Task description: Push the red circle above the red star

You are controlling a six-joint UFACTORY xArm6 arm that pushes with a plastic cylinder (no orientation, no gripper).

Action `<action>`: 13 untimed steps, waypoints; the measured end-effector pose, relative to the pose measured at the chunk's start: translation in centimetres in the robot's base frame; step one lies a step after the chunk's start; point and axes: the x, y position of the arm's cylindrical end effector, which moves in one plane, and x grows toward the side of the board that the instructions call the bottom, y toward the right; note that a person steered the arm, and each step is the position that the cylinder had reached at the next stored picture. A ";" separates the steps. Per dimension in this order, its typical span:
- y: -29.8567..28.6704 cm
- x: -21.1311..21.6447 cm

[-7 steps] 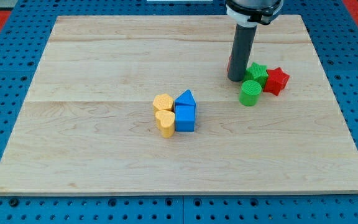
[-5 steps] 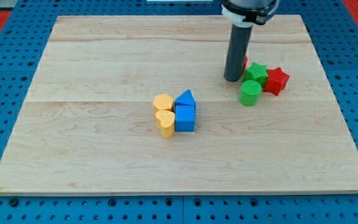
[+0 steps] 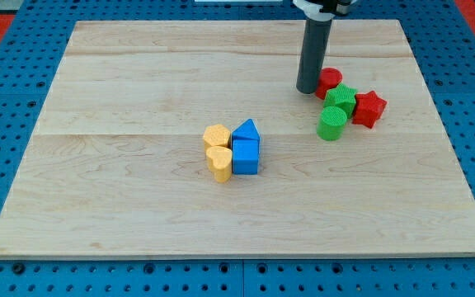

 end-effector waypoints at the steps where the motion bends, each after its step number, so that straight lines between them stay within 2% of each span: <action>1: 1.6 0.0; 3: 0.4 -0.9; 4: 0.3 -2.5; 6: 2.4 -4.9; 9: 2.6 -2.3; 12: 5.5 -2.3; 13: 3.8 -2.4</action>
